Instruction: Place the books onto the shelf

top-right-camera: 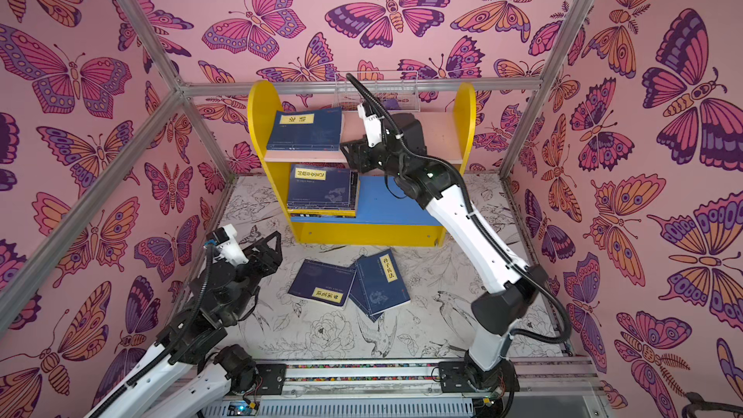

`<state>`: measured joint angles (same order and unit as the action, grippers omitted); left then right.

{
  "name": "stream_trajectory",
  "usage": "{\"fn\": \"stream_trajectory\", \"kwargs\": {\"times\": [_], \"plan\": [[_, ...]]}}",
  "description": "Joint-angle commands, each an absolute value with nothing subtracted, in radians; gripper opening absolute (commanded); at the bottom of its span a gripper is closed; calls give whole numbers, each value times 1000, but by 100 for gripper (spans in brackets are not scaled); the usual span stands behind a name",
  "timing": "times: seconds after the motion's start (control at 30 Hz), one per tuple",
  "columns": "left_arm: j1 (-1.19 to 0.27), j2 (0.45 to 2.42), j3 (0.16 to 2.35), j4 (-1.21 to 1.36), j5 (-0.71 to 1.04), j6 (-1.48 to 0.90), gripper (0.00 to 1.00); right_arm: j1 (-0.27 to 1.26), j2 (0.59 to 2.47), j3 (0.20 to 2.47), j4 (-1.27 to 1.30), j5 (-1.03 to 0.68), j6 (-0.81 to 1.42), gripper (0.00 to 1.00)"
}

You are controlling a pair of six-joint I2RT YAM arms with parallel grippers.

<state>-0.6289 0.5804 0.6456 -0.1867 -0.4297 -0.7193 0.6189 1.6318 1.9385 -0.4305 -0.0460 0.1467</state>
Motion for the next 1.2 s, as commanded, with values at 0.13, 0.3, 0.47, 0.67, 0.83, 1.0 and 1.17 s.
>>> {"fn": "stream_trajectory", "kwargs": {"times": [0.13, 0.3, 0.47, 0.67, 0.83, 1.0, 1.17], "plan": [[-686, 799, 597, -167, -284, -622, 61, 616, 1294, 1389, -477, -58, 195, 73], [-723, 1001, 582, -29, -90, -526, 64, 614, 1230, 988, -451, -192, 349, 73], [-723, 1227, 587, 73, 84, -512, 71, 603, 1312, 802, -342, -259, 408, 74], [-737, 1482, 644, 138, 179, -490, 72, 512, 1480, 807, -316, -332, 406, 75], [-764, 1608, 707, 132, 184, -475, 69, 469, 1634, 822, -311, -397, 370, 74], [-784, 1661, 738, 64, 140, -473, 58, 469, 1690, 816, -274, -504, 339, 67], [-784, 1680, 742, 34, 127, -472, 44, 468, 1605, 821, -241, -556, 337, 57]]}}
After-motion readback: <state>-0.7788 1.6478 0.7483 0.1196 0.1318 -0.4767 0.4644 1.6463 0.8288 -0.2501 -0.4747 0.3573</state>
